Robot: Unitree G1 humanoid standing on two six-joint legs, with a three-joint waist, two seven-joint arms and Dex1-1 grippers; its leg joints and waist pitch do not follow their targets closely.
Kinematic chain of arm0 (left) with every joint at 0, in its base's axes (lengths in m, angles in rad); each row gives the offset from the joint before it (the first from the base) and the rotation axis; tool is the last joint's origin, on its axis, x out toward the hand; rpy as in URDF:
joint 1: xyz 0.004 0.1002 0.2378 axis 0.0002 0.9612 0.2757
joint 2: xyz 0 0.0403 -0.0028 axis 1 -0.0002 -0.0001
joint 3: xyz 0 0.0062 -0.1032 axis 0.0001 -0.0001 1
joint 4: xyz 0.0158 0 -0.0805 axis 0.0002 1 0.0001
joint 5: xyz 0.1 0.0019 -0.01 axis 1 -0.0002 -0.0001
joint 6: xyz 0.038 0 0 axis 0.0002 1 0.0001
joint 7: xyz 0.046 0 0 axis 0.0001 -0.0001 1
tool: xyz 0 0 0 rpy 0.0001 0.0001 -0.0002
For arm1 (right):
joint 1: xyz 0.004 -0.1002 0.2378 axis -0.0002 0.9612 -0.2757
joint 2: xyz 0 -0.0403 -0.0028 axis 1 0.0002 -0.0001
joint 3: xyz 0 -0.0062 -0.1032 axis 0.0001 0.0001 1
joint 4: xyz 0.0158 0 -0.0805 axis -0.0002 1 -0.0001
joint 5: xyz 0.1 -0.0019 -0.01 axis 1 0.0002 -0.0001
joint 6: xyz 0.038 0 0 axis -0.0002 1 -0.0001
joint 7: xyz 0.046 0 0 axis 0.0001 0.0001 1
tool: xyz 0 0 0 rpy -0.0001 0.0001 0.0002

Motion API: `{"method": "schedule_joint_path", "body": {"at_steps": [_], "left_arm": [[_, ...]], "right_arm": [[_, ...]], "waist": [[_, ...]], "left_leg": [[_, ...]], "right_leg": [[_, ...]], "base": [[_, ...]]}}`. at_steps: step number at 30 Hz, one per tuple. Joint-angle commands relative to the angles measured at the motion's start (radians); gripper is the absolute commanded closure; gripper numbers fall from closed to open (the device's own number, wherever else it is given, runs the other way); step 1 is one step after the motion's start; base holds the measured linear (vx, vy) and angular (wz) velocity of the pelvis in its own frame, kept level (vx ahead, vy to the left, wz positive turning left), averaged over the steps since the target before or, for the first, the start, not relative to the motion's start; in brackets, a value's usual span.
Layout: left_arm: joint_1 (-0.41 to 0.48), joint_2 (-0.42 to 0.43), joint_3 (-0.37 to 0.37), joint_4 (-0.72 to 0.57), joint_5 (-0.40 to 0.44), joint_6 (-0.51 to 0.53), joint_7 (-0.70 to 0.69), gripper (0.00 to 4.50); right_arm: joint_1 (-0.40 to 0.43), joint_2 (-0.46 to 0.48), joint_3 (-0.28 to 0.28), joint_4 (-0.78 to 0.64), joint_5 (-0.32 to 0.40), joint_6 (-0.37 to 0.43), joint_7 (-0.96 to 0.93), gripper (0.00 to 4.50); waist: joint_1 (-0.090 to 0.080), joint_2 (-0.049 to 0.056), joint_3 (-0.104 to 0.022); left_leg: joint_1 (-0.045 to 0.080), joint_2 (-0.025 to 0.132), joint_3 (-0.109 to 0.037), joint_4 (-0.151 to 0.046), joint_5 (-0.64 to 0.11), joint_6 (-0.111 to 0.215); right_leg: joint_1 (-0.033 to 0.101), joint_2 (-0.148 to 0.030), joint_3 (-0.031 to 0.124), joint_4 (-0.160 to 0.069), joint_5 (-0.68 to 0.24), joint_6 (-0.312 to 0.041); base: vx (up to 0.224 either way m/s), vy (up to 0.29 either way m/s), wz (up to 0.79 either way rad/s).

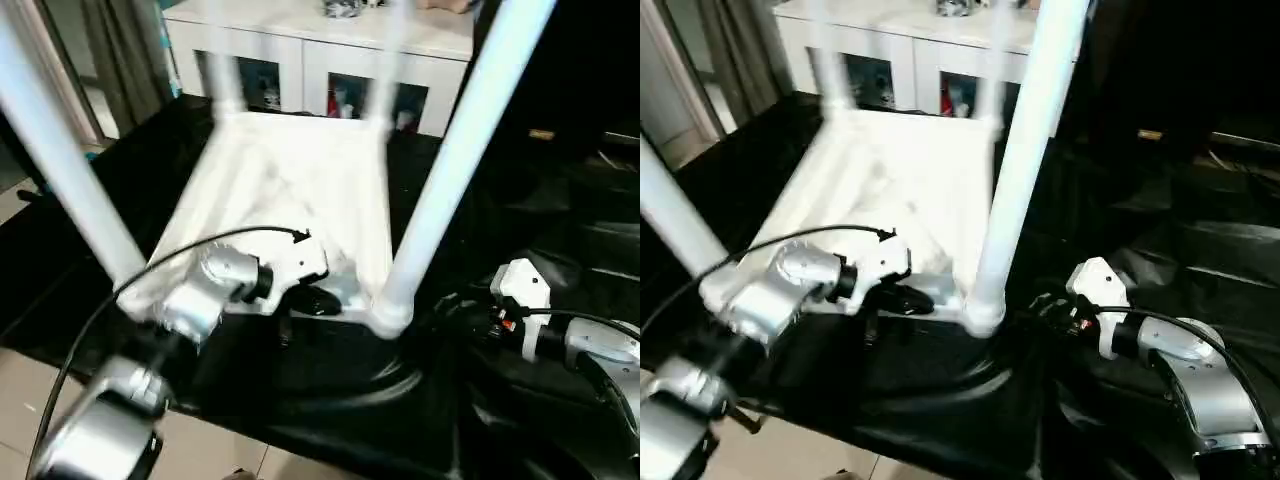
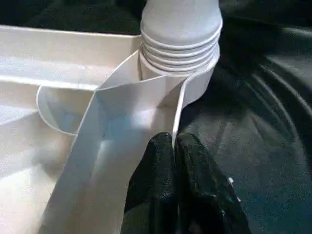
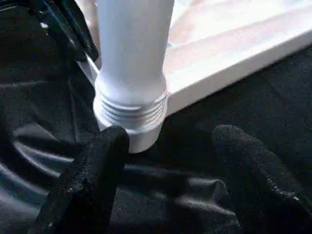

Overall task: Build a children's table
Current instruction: Rotate leg to tighten

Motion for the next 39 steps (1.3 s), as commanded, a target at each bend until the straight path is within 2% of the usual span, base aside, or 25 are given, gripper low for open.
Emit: {"method": "schedule_joint_path", "body": {"at_steps": [1, 4, 5, 8, 9, 12, 13, 14, 15, 16, 17, 19, 22, 24, 28, 30, 32, 35, 39], "left_arm": [[0.037, 0.006, 0.012, -0.024, 0.03, 0.065, 0.049, 4.49], [0.054, 0.005, 0.004, -0.062, 0.028, 0.082, 0.05, 4.49], [0.062, 0.011, -0.005, -0.08, 0.027, 0.072, 0.044, 4.49], [0.065, 0.014, -0.01, -0.083, 0.022, 0.031, 0.04, 4.49], [0.068, 0.011, -0.005, -0.079, 0.011, 0.019, 0.037, 4.5], [0.07, 0.019, -0.017, -0.073, 0.02, 0.019, 0.023, 4.5], [0.07, 0.025, -0.026, -0.073, 0.029, 0.02, 0.018, 4.5], [0.07, 0.025, -0.026, -0.073, 0.029, 0.02, 0.018, 4.5], [0.071, 0.028, -0.03, -0.075, 0.034, 0.023, 0.016, 4.5], [0.07, 0.03, -0.032, -0.076, 0.034, 0.032, 0.012, 4.5], [0.067, 0.031, -0.034, -0.072, 0.035, 0.033, 0.011, 4.5], [0.056, 0.034, -0.046, -0.055, 0.047, 0.025, 0.006, 4.5], [0.046, 0.028, -0.044, -0.039, 0.047, 0.02, 0.009, 4.5], [0.035, 0.006, -0.017, -0.027, 0.011, 0.033, 0.01, 4.05], [0.016, 0.003, -0.019, -0.001, 0.01, 0.019, 0.007, 3.73], [0.006, -0.002, -0.015, 0.025, 0.009, 0.01, 0.006, 3.73], [-0.001, -0.003, -0.014, 0.048, 0.009, 0.001, -0.002, 3.73], [-0.012, 0.0, -0.024, 0.075, 0.015, -0.019, -0.012, 3.73], [-0.022, -0.011, -0.013, 0.099, 0.005, -0.032, -0.004, 3.73]], "right_arm": [[-0.009, -0.005, -0.011, 0.029, -0.016, -0.019, -0.017, 1.39], [-0.012, 0.002, -0.013, 0.028, -0.014, -0.017, -0.018, 1.39], [-0.011, 0.008, -0.016, 0.017, 0.005, -0.006, -0.006, 1.39], [-0.01, 0.012, -0.015, 0.006, 0.03, 0.004, 0.016, 1.39], [-0.012, 0.016, -0.013, 0.009, 0.037, -0.004, 0.021, 1.12], [-0.015, 0.032, -0.014, 0.008, 0.075, -0.001, 0.044, 1.0], [-0.01, 0.03, -0.002, -0.001, 0.08, 0.003, 0.062, 0.71], [-0.01, 0.03, -0.002, -0.001, 0.08, 0.003, 0.062, 0.65], [-0.007, 0.027, 0.006, -0.007, 0.08, 0.005, 0.071, 0.65], [-0.007, 0.028, 0.013, -0.011, 0.076, 0.006, 0.074, 0.63], [-0.009, 0.032, 0.018, -0.011, 0.07, 0.005, 0.072, 0.56], [-0.023, 0.048, 0.03, 0.005, 0.05, -0.012, 0.057, 0.21], [-0.037, 0.063, 0.038, 0.023, 0.028, -0.038, 0.036, 0.04], [-0.044, 0.072, 0.038, 0.025, 0.018, -0.05, 0.023, 0.0], [-0.042, 0.071, 0.037, 0.019, 0.01, -0.053, 0.016, 0.0], [-0.04, 0.07, 0.039, 0.02, 0.003, -0.057, 0.009, 0.0], [-0.038, 0.071, 0.04, 0.022, -0.004, -0.066, 0.004, 0.0], [-0.036, 0.071, 0.043, 0.022, -0.007, -0.071, 0.006, 0.0], [-0.035, 0.069, 0.043, 0.023, -0.008, -0.074, 0.009, 0.0]], "waist": [[0.01, -0.011, -0.058], [0.01, -0.008, -0.058], [0.01, -0.013, -0.058], [0.012, -0.012, -0.058], [0.013, -0.014, -0.059], [0.012, -0.013, -0.06], [0.012, -0.011, -0.06], [0.012, -0.012, -0.06], [0.013, -0.012, -0.061], [0.014, -0.018, -0.061], [0.015, -0.013, -0.06], [0.014, -0.014, -0.059], [0.014, -0.013, -0.059], [0.014, -0.01, -0.059], [0.018, -0.008, -0.059], [0.019, -0.008, -0.061], [0.021, -0.002, -0.062], [0.021, -0.006, -0.062], [0.021, -0.007, -0.06]], "left_leg": [[0.001, 0.056, -0.033, -0.062, -0.208, 0.059], [0.002, 0.054, -0.032, -0.061, -0.213, 0.063], [0.001, 0.054, -0.032, -0.062, -0.219, 0.065], [0.001, 0.053, -0.033, -0.062, -0.219, 0.07], [0.001, 0.054, -0.033, -0.062, -0.214, 0.07], [0.0, 0.055, -0.033, -0.062, -0.207, 0.074], [0.001, 0.056, -0.033, -0.062, -0.208, 0.073], [0.0, 0.056, -0.033, -0.062, -0.205, 0.073], [0.0, 0.055, -0.032, -0.062, -0.201, 0.073], [-0.001, 0.055, -0.032, -0.062, -0.194, 0.073], [-0.002, 0.055, -0.033, -0.063, -0.192, 0.074], [-0.001, 0.054, -0.032, -0.062, -0.194, 0.071], [0.0, 0.054, -0.032, -0.064, -0.204, 0.061], [0.002, 0.054, -0.032, -0.064, -0.209, 0.055], [0.004, 0.054, -0.032, -0.065, -0.213, 0.054], [0.002, 0.053, -0.032, -0.063, -0.204, 0.057], [0.002, 0.054, -0.033, -0.064, -0.201, 0.057], [0.002, 0.055, -0.033, -0.064, -0.21, 0.055], [0.003, 0.054, -0.033, -0.065, -0.217, 0.055]], "right_leg": [[0.043, -0.095, 0.052, -0.099, -0.347, -0.169], [0.042, -0.092, 0.052, -0.099, -0.327, -0.175], [0.043, -0.091, 0.052, -0.099, -0.334, -0.169], [0.043, -0.093, 0.052, -0.101, -0.351, -0.157], [0.042, -0.093, 0.052, -0.099, -0.342, -0.157], [0.042, -0.093, 0.053, -0.095, -0.316, -0.164], [0.041, -0.092, 0.052, -0.094, -0.303, -0.17], [0.042, -0.092, 0.053, -0.093, -0.297, -0.172], [0.043, -0.092, 0.053, -0.093, -0.292, -0.173], [0.044, -0.093, 0.054, -0.091, -0.286, -0.172], [0.043, -0.094, 0.053, -0.092, -0.293, -0.172], [0.042, -0.093, 0.053, -0.094, -0.305, -0.168], [0.04, -0.094, 0.053, -0.096, -0.328, -0.162], [0.04, -0.094, 0.053, -0.097, -0.335, -0.162], [0.039, -0.092, 0.055, -0.095, -0.311, -0.167], [0.041, -0.093, 0.055, -0.094, -0.291, -0.168], [0.042, -0.093, 0.055, -0.093, -0.268, -0.176], [0.043, -0.096, 0.055, -0.094, -0.28, -0.174], [0.042, -0.095, 0.054, -0.097, -0.313, -0.165]], "base": [[0.0, 0.0, 0.0], [0.0, 0.0, 0.0], [0.0, 0.0, 0.0], [0.0, 0.0, 0.0], [0.0, 0.0, 0.0], [0.0, 0.0, 0.0], [0.0, 0.0, 0.0], [0.0, 0.0, 0.0], [0.0, 0.0, 0.0], [0.0, 0.0, 0.0], [0.0, 0.0, 0.0], [0.0, 0.0, 0.0], [0.0, 0.0, 0.0], [0.0, 0.0, 0.0], [0.0, 0.0, 0.0], [0.0, 0.0, 0.0], [0.0, 0.0, 0.0], [0.0, 0.0, 0.0], [0.0, 0.0, 0.0]]}}
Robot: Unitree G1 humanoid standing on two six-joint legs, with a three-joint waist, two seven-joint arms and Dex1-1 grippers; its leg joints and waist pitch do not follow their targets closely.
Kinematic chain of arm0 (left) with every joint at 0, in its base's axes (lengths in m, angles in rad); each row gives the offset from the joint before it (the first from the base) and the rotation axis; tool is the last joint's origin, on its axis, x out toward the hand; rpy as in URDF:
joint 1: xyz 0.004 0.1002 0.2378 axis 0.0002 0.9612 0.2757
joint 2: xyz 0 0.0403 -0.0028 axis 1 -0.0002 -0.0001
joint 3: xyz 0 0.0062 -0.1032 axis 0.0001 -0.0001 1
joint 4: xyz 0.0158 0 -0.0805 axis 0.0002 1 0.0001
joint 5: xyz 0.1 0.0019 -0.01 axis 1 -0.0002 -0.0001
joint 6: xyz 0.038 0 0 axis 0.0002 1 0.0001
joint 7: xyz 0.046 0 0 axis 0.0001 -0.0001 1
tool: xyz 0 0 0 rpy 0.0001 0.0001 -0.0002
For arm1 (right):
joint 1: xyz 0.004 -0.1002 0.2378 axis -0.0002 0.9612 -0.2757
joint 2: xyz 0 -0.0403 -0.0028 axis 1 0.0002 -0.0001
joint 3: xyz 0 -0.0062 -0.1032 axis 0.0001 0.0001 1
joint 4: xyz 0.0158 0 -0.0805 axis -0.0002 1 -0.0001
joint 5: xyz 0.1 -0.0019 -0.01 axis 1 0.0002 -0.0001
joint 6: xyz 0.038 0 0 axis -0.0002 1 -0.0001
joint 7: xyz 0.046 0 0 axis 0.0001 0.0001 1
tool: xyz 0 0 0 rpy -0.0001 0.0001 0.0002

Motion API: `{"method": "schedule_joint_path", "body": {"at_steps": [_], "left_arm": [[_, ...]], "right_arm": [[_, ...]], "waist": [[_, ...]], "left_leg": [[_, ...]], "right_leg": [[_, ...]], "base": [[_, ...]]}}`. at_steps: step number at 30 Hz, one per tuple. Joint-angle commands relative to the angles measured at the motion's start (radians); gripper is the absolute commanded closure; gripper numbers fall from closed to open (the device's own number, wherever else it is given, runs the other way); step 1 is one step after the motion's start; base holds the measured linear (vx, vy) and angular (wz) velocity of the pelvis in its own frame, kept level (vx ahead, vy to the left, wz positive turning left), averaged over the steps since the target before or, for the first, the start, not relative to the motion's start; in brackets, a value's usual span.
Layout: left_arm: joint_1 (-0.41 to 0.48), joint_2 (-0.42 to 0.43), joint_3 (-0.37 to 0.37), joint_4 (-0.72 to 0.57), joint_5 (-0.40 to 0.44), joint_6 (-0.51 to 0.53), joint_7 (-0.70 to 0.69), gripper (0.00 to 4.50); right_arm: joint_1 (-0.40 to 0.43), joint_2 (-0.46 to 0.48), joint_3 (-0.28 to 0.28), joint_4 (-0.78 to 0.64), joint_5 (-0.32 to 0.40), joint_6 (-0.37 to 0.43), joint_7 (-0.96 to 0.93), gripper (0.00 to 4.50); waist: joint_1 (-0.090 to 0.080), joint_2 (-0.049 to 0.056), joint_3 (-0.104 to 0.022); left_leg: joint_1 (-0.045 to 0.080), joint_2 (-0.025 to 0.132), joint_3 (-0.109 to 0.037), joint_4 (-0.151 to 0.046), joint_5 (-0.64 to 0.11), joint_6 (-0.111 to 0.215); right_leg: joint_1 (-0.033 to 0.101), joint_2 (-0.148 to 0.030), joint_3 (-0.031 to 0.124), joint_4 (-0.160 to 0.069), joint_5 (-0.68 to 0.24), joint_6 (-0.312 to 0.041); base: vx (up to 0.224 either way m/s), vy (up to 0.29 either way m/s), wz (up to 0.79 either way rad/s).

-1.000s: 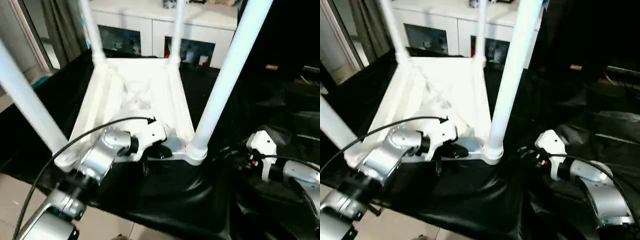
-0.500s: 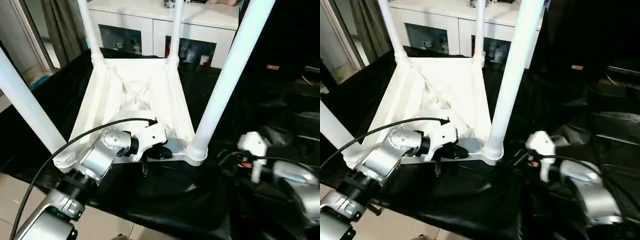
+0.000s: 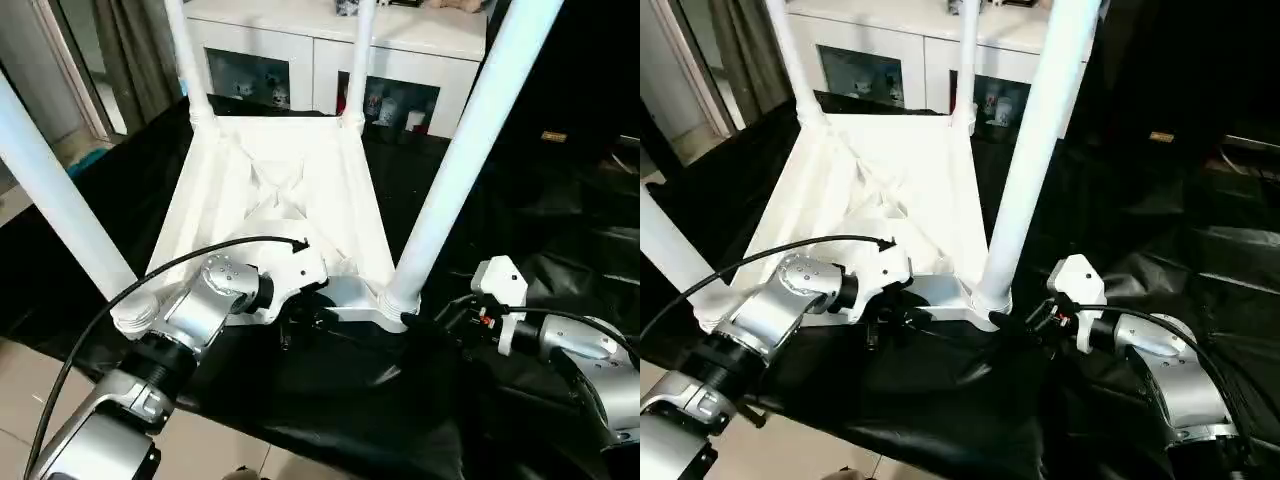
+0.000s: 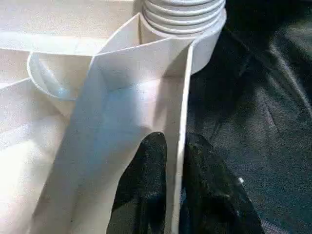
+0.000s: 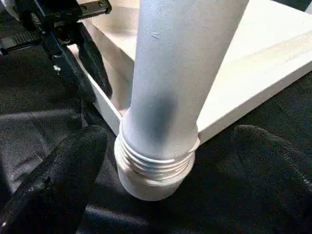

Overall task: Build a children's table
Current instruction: Rotate leg to tighten

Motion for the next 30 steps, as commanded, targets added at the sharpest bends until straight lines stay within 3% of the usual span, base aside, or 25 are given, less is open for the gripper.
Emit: {"method": "schedule_joint_path", "body": {"at_steps": [1, 7, 15, 22, 30], "left_arm": [[-0.012, -0.015, 0.013, 0.027, -0.013, -0.014, 0.005, 3.73], [-0.032, -0.053, 0.037, 0.073, -0.07, -0.084, -0.064, 3.73], [-0.068, -0.07, 0.024, 0.184, -0.024, -0.145, -0.028, 3.73], [-0.107, -0.076, 0.03, 0.284, -0.012, -0.192, -0.025, 3.73], [-0.115, -0.073, 0.033, 0.318, -0.017, -0.2, -0.068, 4.46]], "right_arm": [[0.001, -0.006, 0.006, 0.004, -0.008, -0.008, 0.002, 0.0], [-0.007, -0.004, 0.013, 0.012, -0.009, -0.009, 0.011, 0.0], [0.001, -0.009, 0.008, 0.005, -0.007, -0.01, 0.01, 0.0], [0.003, -0.019, 0.007, -0.004, -0.002, -0.007, 0.012, 0.0], [-0.015, -0.01, 0.02, 0.032, -0.027, -0.019, -0.007, 0.0]], "waist": [[0.005, -0.008, -0.059], [0.008, -0.005, -0.061], [0.01, -0.001, -0.063], [0.009, -0.001, -0.058], [0.009, -0.003, -0.057]], "left_leg": [[0.004, 0.056, -0.034, -0.065, -0.22, 0.053], [0.004, 0.056, -0.032, -0.065, -0.218, 0.058], [0.002, 0.056, -0.033, -0.063, -0.201, 0.062], [0.007, 0.054, -0.034, -0.065, -0.238, 0.053], [0.008, 0.056, -0.035, -0.067, -0.257, 0.049]], "right_leg": [[0.043, -0.095, 0.053, -0.096, -0.315, -0.165], [0.044, -0.095, 0.054, -0.094, -0.27, -0.181], [0.049, -0.094, 0.053, -0.09, -0.232, -0.186], [0.045, -0.094, 0.052, -0.103, -0.326, -0.162], [0.043, -0.1, 0.053, -0.106, -0.373, -0.159]], "base": [[0.0, 0.0, 0.0], [0.0, 0.0, 0.0], [0.0, 0.0, 0.0], [0.0, 0.0, 0.0], [0.0, 0.0, 0.0]]}}
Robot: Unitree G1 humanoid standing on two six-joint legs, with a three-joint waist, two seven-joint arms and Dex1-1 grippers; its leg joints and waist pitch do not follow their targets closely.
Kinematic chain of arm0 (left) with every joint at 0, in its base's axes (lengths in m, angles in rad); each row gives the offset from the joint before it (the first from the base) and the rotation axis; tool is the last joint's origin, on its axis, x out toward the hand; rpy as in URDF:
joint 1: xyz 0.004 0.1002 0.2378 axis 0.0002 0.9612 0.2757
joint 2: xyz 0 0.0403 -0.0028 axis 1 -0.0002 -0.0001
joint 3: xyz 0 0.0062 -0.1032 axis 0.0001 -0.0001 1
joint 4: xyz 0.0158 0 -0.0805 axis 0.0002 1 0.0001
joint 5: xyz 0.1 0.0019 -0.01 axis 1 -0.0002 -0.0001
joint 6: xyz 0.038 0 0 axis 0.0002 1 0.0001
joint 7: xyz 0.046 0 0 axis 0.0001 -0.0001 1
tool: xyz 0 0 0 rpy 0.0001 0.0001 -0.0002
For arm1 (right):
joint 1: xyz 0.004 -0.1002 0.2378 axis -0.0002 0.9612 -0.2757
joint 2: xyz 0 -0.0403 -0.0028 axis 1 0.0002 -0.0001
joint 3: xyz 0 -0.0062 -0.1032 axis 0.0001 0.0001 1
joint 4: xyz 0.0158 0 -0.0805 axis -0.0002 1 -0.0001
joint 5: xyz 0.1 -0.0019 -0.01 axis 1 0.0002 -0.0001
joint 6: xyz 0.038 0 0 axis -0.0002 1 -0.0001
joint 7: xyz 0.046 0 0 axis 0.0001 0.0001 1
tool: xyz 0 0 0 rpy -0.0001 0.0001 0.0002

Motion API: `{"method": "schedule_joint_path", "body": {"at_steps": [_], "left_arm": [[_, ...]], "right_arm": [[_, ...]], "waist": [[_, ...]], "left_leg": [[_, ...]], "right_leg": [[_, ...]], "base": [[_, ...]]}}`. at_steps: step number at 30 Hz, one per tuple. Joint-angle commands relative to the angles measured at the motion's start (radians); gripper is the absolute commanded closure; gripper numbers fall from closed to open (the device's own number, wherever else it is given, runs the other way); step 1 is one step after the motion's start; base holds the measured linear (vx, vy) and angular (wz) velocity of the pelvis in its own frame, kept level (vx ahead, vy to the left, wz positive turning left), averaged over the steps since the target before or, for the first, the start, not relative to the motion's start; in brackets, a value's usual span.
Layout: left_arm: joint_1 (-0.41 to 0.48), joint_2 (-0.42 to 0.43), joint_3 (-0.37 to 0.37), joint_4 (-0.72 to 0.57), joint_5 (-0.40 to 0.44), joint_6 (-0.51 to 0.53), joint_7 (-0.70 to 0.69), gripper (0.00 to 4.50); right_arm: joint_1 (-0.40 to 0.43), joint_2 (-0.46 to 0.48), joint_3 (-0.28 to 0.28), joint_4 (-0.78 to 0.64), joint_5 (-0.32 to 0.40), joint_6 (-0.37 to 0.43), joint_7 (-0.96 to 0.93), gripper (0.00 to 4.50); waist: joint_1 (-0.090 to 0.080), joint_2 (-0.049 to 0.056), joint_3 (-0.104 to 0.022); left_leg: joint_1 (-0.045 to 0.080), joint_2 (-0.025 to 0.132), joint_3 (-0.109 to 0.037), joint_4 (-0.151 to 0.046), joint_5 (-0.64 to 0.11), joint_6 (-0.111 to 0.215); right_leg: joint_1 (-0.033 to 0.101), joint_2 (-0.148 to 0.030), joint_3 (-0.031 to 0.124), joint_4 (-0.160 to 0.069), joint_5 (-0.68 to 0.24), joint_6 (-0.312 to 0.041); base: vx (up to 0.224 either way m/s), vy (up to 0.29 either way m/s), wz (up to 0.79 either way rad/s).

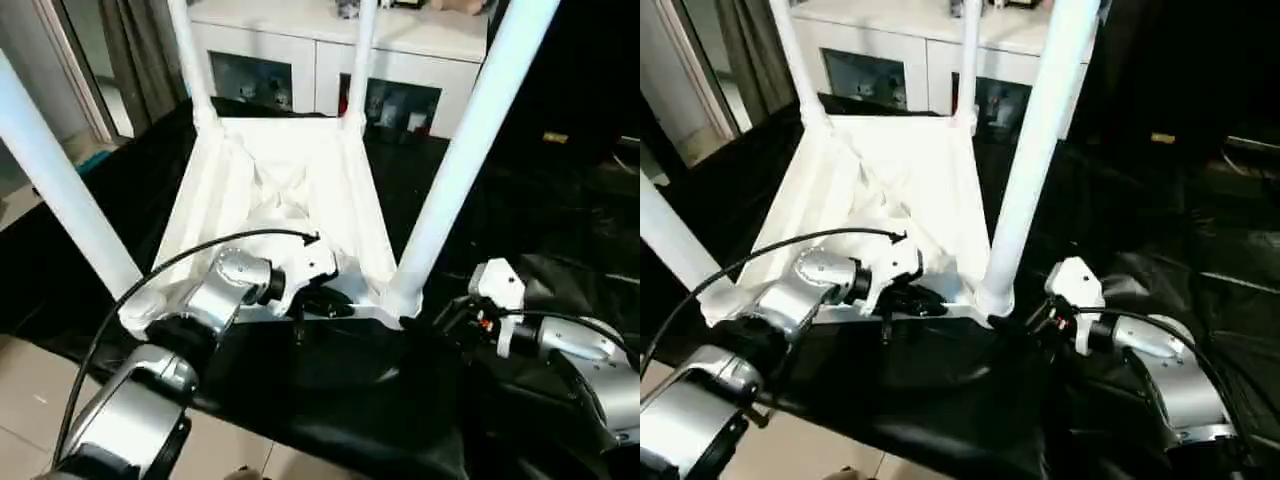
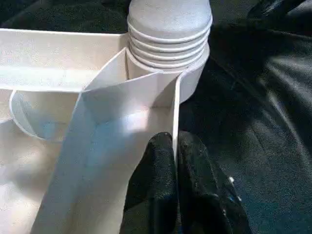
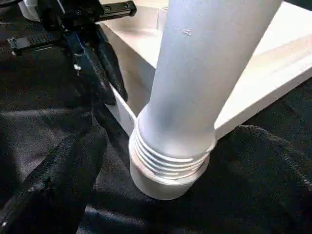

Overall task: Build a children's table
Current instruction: Rotate leg to tighten

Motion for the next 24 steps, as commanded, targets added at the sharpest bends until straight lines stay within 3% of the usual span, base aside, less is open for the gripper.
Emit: {"method": "schedule_joint_path", "body": {"at_steps": [1, 3, 4, 9, 13, 24], "left_arm": [[0.004, 0.019, -0.001, 0.008, 0.017, 0.01, -0.015, 4.46], [0.013, 0.021, -0.004, 0.001, 0.012, 0.017, -0.036, 4.46], [0.017, 0.022, -0.005, -0.002, 0.012, 0.014, -0.041, 4.46], [0.022, 0.023, -0.003, -0.012, 0.009, 0.016, -0.047, 4.46], [0.027, 0.021, 0.002, -0.019, 0.008, 0.019, -0.049, 4.46], [0.032, 0.024, 0.007, -0.022, 0.013, 0.025, -0.047, 4.5]], "right_arm": [[-0.023, 0.002, 0.01, 0.025, -0.029, -0.012, -0.017, 0.0], [-0.036, 0.009, 0.017, 0.044, -0.041, -0.017, -0.026, 0.0], [-0.046, 0.015, 0.021, 0.056, -0.045, -0.018, -0.032, 0.0], [-0.071, 0.039, 0.023, 0.087, -0.026, -0.016, -0.018, 0.0], [-0.087, 0.064, 0.018, 0.099, 0.004, -0.016, -0.002, 0.0], [-0.119, 0.08, 0.029, 0.157, 0.007, -0.018, 0.038, 0.9]], "waist": [[0.003, -0.007, -0.057], [0.0, -0.012, -0.059], [-0.003, -0.008, -0.061], [0.0, -0.01, -0.062], [0.0, -0.009, -0.061], [0.001, -0.012, -0.059]], "left_leg": [[0.005, 0.056, -0.035, -0.069, -0.252, 0.048], [0.001, 0.055, -0.035, -0.069, -0.237, 0.049], [0.001, 0.055, -0.034, -0.067, -0.219, 0.053], [0.0, 0.056, -0.031, -0.064, -0.196, 0.067], [0.002, 0.059, -0.032, -0.067, -0.208, 0.064], [0.001, 0.058, -0.032, -0.068, -0.206, 0.061]], "right_leg": [[0.041, -0.099, 0.053, -0.105, -0.362, -0.166], [0.045, -0.099, 0.053, -0.1, -0.327, -0.173], [0.045, -0.098, 0.053, -0.094, -0.28, -0.191], [0.047, -0.098, 0.054, -0.09, -0.236, -0.206], [0.047, -0.098, 0.053, -0.091, -0.251, -0.208], [0.044, -0.1, 0.054, -0.093, -0.295, -0.192]], "base": [[0.0, 0.0, 0.0], [0.0, 0.0, 0.0], [0.0, 0.0, 0.0], [0.0, 0.0, 0.0], [0.0, 0.0, 0.0], [0.0, 0.0, 0.0]]}}
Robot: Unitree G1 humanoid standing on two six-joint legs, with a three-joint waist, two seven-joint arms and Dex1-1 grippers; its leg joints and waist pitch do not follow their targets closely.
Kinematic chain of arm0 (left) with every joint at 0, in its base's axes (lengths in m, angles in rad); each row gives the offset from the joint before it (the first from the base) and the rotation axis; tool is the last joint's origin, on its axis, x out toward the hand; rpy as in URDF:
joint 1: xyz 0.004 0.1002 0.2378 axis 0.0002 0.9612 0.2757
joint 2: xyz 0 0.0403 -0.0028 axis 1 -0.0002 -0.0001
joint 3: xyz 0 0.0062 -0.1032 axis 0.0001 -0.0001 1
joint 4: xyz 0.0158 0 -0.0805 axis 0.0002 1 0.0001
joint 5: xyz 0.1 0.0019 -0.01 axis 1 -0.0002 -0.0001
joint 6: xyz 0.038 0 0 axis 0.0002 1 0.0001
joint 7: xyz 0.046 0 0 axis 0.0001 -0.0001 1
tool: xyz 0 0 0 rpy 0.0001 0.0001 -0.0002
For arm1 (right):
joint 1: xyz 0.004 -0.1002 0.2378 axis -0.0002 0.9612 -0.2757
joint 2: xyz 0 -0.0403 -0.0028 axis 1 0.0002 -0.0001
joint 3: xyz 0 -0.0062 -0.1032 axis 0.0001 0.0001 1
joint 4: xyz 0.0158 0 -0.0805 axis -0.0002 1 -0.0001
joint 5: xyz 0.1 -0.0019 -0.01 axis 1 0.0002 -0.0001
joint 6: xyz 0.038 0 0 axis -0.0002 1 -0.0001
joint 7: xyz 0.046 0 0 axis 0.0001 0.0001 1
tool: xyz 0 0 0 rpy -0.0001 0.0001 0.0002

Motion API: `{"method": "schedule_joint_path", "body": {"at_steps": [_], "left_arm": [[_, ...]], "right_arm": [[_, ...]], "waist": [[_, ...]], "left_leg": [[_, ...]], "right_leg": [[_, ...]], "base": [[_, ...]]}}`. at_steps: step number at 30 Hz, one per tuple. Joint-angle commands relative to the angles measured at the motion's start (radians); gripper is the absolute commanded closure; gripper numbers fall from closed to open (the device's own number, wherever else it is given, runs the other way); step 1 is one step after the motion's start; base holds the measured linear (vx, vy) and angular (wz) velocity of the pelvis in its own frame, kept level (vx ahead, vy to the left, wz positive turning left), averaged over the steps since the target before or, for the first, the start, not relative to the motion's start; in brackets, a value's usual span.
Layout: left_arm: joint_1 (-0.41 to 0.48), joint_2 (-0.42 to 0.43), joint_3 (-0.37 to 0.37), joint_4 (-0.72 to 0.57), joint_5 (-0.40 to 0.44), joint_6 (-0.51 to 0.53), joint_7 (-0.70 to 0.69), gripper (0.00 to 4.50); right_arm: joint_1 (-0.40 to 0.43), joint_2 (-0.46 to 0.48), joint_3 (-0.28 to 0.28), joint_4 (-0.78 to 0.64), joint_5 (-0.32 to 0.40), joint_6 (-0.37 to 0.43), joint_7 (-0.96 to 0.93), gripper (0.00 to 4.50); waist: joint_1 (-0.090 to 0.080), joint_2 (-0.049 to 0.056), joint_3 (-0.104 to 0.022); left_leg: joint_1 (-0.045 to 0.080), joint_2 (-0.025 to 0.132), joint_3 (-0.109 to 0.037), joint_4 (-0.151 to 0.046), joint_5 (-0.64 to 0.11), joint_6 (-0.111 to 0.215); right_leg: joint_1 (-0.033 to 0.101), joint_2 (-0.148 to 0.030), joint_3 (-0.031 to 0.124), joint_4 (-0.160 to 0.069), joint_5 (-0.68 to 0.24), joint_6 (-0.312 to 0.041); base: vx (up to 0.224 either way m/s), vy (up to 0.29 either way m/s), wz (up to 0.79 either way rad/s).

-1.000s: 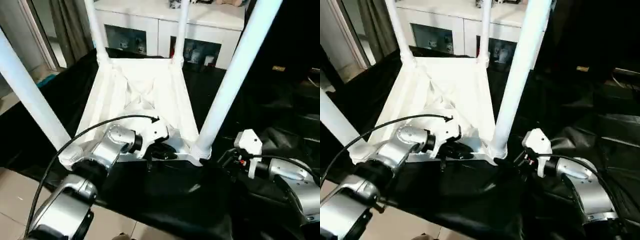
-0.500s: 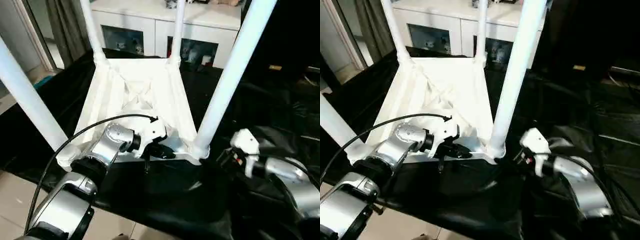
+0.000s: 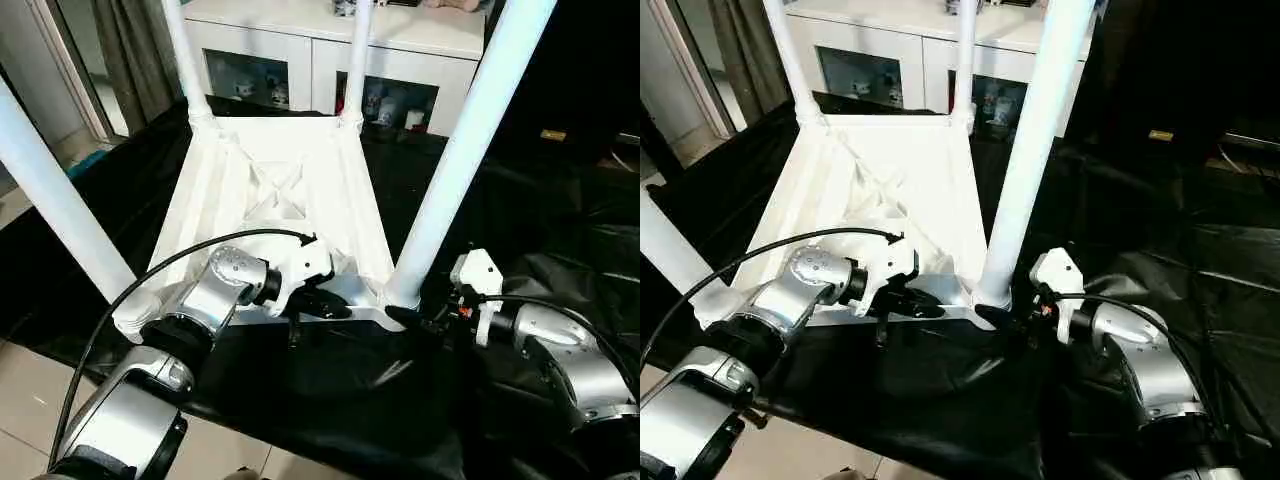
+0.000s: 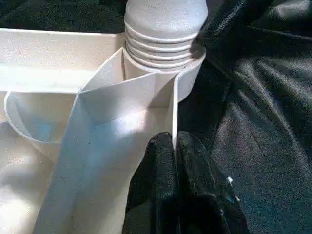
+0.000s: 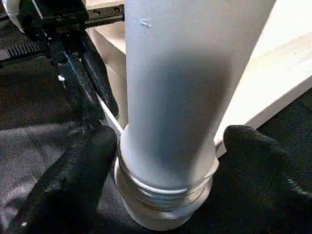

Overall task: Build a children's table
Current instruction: Rotate leg to tighten

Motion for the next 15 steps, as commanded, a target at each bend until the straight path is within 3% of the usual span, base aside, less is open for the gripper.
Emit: {"method": "schedule_joint_path", "body": {"at_steps": [1, 8, 12, 15], "left_arm": [[0.02, 0.013, -0.005, 0.008, 0.017, 0.014, -0.005, 4.5], [0.036, 0.028, -0.001, -0.014, 0.017, 0.024, -0.006, 4.5], [0.048, 0.014, 0.026, -0.03, 0.023, 0.086, 0.099, 4.5], [0.048, -0.031, 0.045, -0.032, 0.029, 0.133, 0.208, 4.5]], "right_arm": [[-0.02, 0.0, 0.007, 0.019, 0.011, -0.008, 0.018, 1.0], [-0.03, 0.017, 0.009, 0.048, 0.006, -0.02, 0.029, 1.64], [-0.026, 0.076, -0.028, 0.093, -0.018, 0.001, -0.135, 1.76], [-0.024, 0.138, -0.071, 0.135, -0.016, 0.029, -0.273, 1.85]], "waist": [[0.007, -0.014, -0.059], [0.006, -0.014, -0.058], [0.002, -0.016, -0.056], [-0.008, -0.014, -0.052]], "left_leg": [[0.003, 0.058, -0.031, -0.064, -0.207, 0.062], [0.0, 0.058, -0.032, -0.065, -0.204, 0.062], [0.0, 0.058, -0.032, -0.067, -0.209, 0.054], [0.004, 0.056, -0.037, -0.072, -0.257, 0.028]], "right_leg": [[0.045, -0.101, 0.054, -0.094, -0.303, -0.186], [0.045, -0.102, 0.055, -0.094, -0.316, -0.181], [0.042, -0.102, 0.055, -0.095, -0.339, -0.175], [0.038, -0.103, 0.051, -0.107, -0.442, -0.155]], "base": [[0.0, 0.0, 0.0], [0.0, 0.0, 0.0], [0.0, 0.0, 0.0], [0.0, 0.0, 0.0]]}}
